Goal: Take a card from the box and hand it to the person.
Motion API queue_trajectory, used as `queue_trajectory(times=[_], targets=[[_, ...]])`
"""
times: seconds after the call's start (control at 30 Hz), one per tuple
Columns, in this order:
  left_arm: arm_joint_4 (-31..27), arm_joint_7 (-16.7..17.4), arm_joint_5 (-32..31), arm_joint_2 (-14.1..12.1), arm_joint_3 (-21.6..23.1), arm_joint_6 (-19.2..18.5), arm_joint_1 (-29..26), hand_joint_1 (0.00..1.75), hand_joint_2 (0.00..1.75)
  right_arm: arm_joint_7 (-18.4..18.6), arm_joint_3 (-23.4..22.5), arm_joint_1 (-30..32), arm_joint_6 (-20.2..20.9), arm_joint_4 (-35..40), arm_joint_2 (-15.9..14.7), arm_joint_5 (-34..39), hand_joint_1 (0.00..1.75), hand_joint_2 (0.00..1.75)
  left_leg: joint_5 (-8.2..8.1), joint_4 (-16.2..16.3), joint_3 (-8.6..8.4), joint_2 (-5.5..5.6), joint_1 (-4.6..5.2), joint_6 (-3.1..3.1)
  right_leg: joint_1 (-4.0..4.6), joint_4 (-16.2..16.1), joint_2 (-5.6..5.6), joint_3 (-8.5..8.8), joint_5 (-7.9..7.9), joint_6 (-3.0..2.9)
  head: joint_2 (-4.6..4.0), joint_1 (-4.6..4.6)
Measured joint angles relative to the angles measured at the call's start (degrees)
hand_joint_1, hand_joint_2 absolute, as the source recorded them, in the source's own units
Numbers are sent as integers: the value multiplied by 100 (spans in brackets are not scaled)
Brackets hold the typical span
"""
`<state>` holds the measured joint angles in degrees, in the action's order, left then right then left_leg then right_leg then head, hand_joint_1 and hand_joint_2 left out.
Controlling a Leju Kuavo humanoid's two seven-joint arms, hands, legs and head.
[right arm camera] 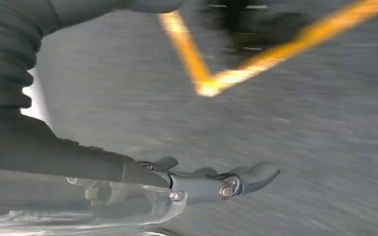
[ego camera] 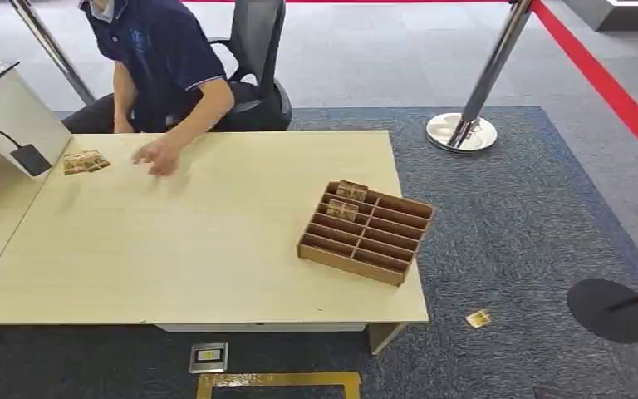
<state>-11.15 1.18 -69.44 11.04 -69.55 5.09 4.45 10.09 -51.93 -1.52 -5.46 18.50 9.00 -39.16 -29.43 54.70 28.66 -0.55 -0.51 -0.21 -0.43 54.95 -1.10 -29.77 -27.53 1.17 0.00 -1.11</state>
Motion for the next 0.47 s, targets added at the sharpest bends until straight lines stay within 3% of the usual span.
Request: queue_trajectory(times=[0.07,0.1,0.13,0.17,0.33,0.37,0.4,0.43,0.47], targets=[[0,-50,6,0,-2,-35,5,0,0,145,7,-61,33,-196,61,-119,0,0,0,0,-1,-1,0,0,0,0,0,0,0,0,0,2],[2,-94,22,0,-2,-48,5,0,175,195,26,-89,98,-292,90,-184,0,0,0,0,-2,-1,0,0,0,0,0,1,0,0,0,2],[2,-144,37,0,-7,-94,3,0,175,226,48,-139,190,-412,105,-215,0,0,0,0,-1,-1,0,0,-1,0,0,1,0,0,0,0],[2,-155,33,0,-7,-101,4,0,175,224,48,-157,219,-460,116,-217,0,175,0,0,-2,-1,0,0,-1,0,0,1,0,0,0,0],[-9,-87,183,-50,155,100,-52,0,175,60,240,-156,323,-556,103,-191,0,175,0,1,-2,-1,3,1,-3,-1,0,1,0,0,0,0],[-18,-92,289,-66,234,100,-71,0,175,36,315,-152,334,-565,90,-136,0,0,0,1,-1,-1,3,1,-3,-1,0,1,0,0,0,0],[-31,-92,423,-89,334,98,-87,0,175,16,404,-149,334,-567,70,-60,0,0,0,1,-2,-1,3,1,-3,-1,0,1,0,0,0,0],[-42,-92,545,-107,427,96,-104,0,0,-10,481,-143,341,-567,61,13,0,0,-1,1,-2,-1,3,1,-3,-1,0,1,0,0,0,0],[-59,-92,683,-122,539,92,-124,0,0,-21,568,-136,347,-567,37,95,0,0,-1,1,-2,-1,3,0,-3,-1,0,0,0,0,0,0]])
